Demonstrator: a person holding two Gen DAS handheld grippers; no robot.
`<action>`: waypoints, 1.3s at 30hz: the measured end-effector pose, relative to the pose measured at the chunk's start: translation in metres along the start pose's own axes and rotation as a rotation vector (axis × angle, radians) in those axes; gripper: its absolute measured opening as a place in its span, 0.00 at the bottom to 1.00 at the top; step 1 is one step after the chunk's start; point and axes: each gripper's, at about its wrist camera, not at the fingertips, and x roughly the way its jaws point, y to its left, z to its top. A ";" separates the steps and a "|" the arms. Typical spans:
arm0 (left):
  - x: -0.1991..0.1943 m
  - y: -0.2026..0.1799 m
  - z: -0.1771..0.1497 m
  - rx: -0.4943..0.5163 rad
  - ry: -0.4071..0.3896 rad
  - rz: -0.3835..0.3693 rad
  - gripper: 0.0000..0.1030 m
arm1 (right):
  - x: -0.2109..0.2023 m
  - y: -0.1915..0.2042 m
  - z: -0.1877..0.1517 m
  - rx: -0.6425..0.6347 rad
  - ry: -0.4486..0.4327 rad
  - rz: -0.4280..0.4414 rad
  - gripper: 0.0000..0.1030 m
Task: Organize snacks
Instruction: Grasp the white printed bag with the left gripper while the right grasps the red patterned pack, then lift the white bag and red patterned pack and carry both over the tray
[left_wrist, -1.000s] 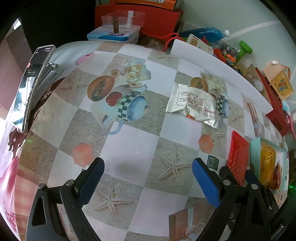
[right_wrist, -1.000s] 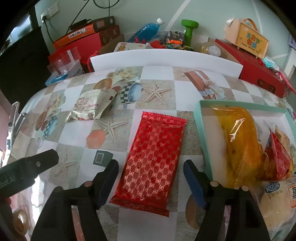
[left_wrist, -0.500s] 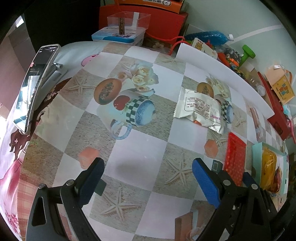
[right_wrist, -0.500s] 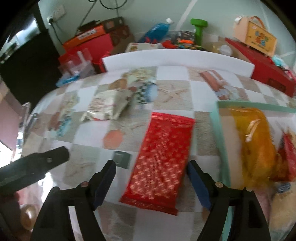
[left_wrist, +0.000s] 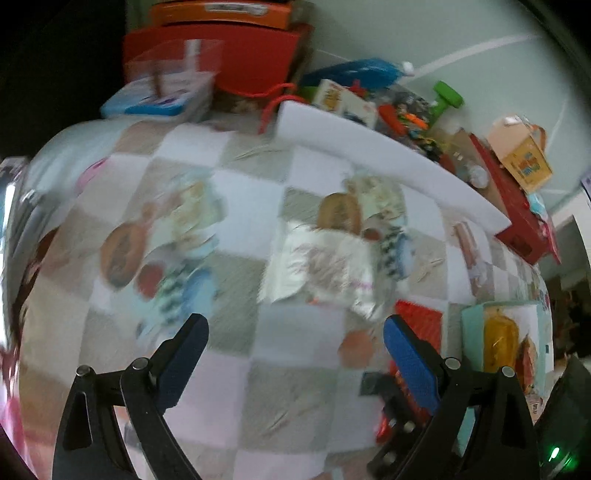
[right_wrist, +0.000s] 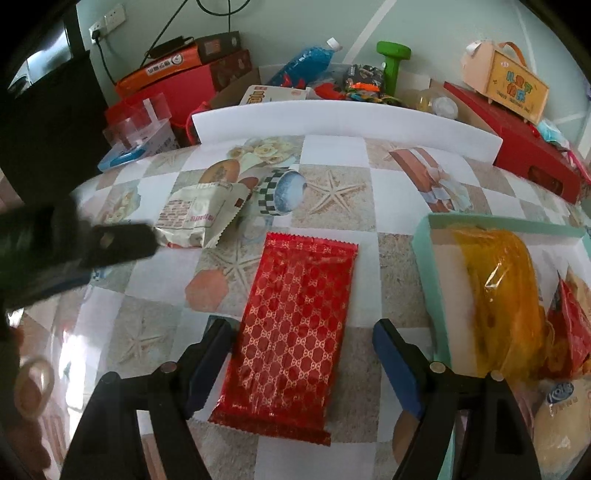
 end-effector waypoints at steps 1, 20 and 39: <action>0.004 -0.006 0.005 0.033 0.008 0.013 0.93 | 0.001 -0.001 0.000 -0.001 -0.002 -0.003 0.80; 0.038 -0.035 0.019 0.163 0.030 0.135 0.63 | -0.003 -0.016 0.003 0.047 -0.010 0.003 0.50; -0.053 -0.026 -0.038 -0.008 -0.109 0.052 0.62 | -0.084 -0.034 -0.004 0.107 -0.104 0.083 0.49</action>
